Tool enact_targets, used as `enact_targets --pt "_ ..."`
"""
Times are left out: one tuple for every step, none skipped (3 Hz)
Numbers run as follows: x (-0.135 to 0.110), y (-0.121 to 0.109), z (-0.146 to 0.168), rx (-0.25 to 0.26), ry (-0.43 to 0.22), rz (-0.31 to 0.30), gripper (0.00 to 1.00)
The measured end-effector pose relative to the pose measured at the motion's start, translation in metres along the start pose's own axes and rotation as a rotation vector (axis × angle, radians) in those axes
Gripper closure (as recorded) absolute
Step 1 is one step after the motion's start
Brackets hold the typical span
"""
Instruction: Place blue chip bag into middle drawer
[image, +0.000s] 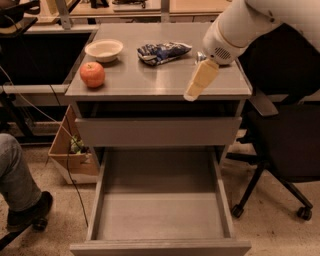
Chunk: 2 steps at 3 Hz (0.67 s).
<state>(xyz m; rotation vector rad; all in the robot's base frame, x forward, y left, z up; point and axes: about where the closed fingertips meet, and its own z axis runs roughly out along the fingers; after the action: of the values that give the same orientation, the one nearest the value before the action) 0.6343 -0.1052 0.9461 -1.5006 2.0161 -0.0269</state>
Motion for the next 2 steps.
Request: enact_targets --pt "0.000 0.000 0.000 0.000 0.000 0.000 0.00" --pt "-0.004 -0.010 0.003 0.022 -0.052 0.061 0.00"
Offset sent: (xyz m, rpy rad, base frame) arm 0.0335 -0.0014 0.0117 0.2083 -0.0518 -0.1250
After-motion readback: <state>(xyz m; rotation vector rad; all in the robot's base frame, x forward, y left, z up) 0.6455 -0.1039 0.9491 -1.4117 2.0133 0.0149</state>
